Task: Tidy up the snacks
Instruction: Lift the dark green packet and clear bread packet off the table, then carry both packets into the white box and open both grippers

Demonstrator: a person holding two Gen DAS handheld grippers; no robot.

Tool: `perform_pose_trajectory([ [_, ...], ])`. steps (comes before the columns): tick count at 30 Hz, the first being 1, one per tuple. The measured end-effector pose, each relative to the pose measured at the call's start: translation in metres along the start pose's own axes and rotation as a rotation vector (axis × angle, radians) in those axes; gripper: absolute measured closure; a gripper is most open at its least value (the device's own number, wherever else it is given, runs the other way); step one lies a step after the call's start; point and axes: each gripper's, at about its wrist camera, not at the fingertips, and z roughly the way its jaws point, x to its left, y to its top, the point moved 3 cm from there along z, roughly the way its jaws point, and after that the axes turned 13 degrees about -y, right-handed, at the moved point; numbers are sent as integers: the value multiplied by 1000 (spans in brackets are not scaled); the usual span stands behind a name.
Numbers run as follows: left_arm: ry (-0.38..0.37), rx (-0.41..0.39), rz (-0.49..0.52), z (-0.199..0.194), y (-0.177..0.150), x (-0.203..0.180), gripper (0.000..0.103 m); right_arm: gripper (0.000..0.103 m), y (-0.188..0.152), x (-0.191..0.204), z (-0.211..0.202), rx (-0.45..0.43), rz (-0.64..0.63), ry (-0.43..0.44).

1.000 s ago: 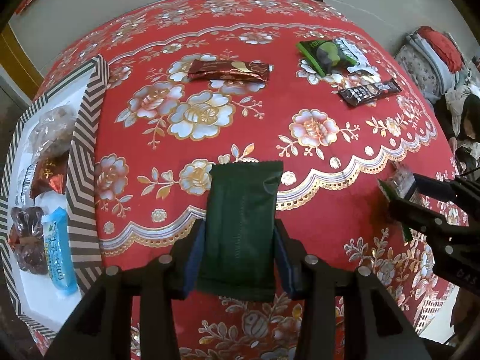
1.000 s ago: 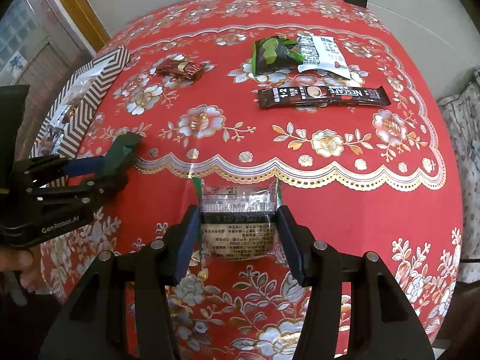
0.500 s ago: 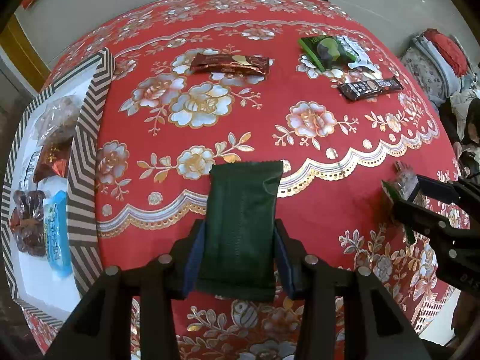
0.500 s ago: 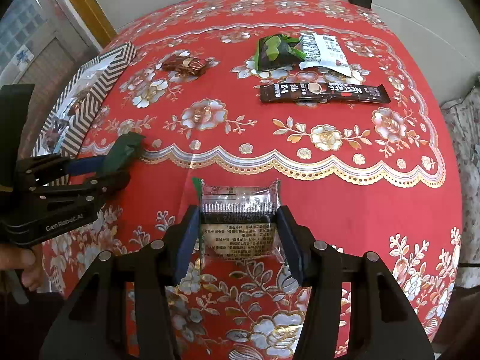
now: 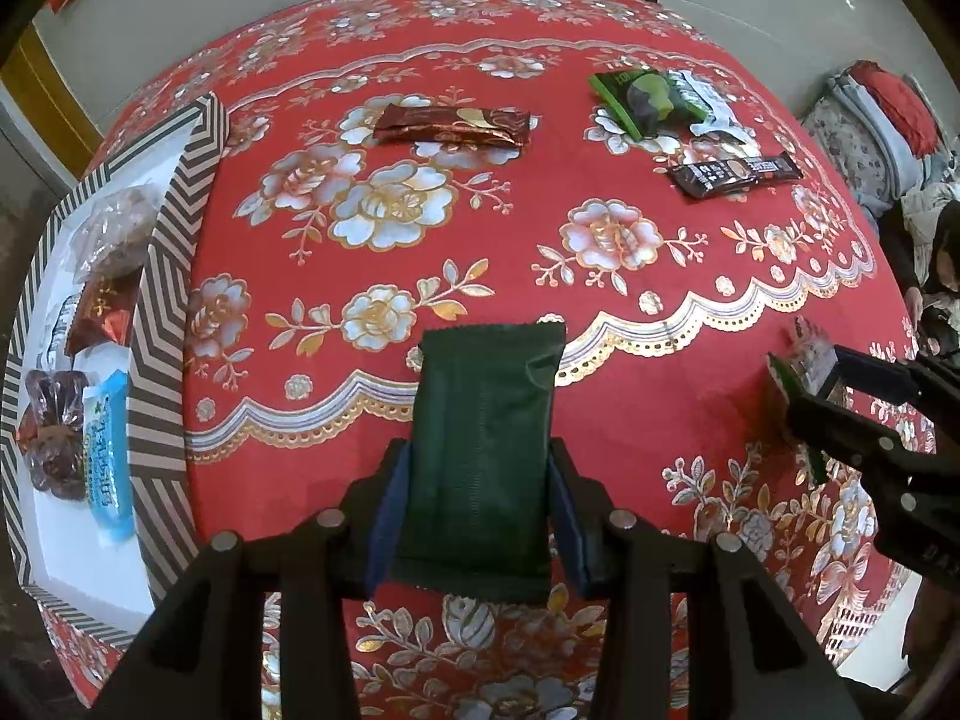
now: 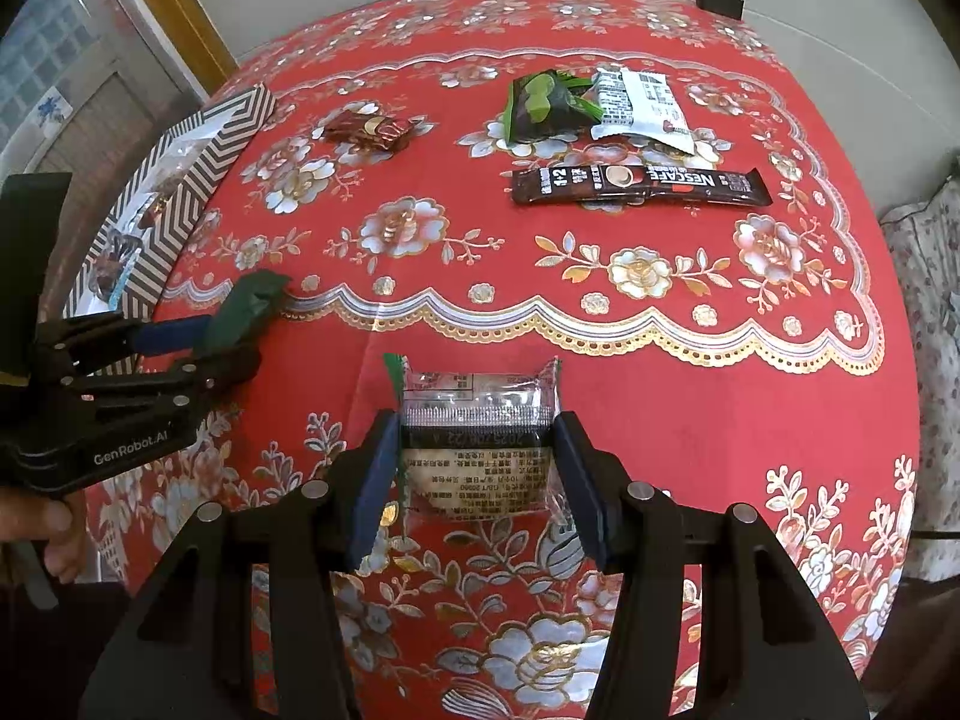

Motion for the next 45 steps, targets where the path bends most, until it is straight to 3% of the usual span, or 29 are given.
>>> perform_pose_trajectory([
  [18, -5, -23, 7, -7, 16, 29, 57, 51, 24, 22, 5, -6, -17, -4],
  [29, -7, -96, 17, -38, 27, 49, 57, 51, 45, 50, -3, -38, -30, 11],
  [34, 21, -166, 14, -65, 35, 72, 57, 51, 71, 77, -13, -76, -37, 38],
  [45, 66, -211, -106, -89, 26, 161, 57, 51, 123, 172, -33, -153, -138, 109],
])
